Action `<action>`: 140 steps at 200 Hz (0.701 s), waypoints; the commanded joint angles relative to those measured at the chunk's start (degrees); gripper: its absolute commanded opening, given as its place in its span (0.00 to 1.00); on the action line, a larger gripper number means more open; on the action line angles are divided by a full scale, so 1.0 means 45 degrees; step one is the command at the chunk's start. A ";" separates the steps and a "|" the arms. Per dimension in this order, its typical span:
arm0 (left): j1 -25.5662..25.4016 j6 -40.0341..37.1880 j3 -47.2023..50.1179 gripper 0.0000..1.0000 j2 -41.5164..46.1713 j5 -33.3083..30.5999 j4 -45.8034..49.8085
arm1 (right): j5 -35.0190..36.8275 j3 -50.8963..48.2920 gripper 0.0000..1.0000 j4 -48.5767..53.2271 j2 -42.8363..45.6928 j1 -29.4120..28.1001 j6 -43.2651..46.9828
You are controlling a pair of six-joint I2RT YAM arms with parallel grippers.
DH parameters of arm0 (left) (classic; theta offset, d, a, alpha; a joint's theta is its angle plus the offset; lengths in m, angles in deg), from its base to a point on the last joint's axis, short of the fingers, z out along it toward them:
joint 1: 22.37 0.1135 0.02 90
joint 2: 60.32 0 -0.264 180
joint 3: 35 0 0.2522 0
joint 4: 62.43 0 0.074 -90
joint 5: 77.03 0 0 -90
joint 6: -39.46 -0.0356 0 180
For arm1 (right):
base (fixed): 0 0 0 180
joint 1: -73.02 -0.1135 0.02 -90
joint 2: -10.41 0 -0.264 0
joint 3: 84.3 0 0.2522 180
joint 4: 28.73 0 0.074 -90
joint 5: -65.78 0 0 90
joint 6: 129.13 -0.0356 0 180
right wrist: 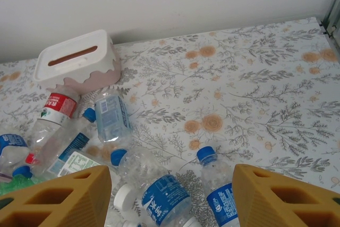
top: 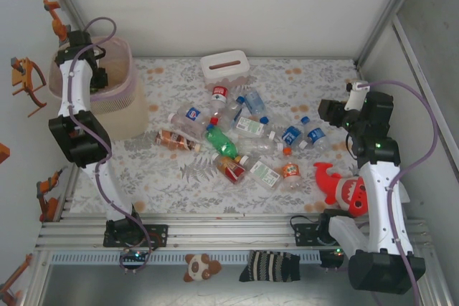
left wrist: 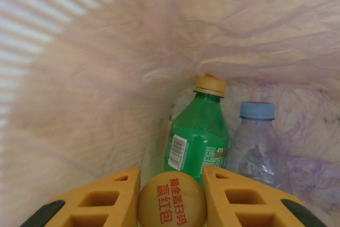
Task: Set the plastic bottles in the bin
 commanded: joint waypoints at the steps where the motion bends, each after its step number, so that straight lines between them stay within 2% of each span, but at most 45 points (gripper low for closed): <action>1: 0.0016 0.0138 0.0214 0.38 -0.0139 -0.0194 0.0568 | -0.0009 0.0417 0.61 0.0082 -0.0004 -0.0091 0.0261; 58: -0.0004 0.0276 0.0171 0.59 0.0478 0.0260 0.0521 | 0.0031 0.0480 0.61 0.0123 0.0098 -0.0092 0.0248; 97: -0.0196 0.0354 0.0261 0.66 0.1267 0.0898 0.0563 | 0.0031 0.0434 0.61 0.0141 0.0219 -0.0092 0.0229; 140: -0.0336 0.0624 0.0088 0.68 0.2274 0.1927 0.0843 | 0.0012 0.0436 0.61 0.0161 0.0330 -0.0093 0.0224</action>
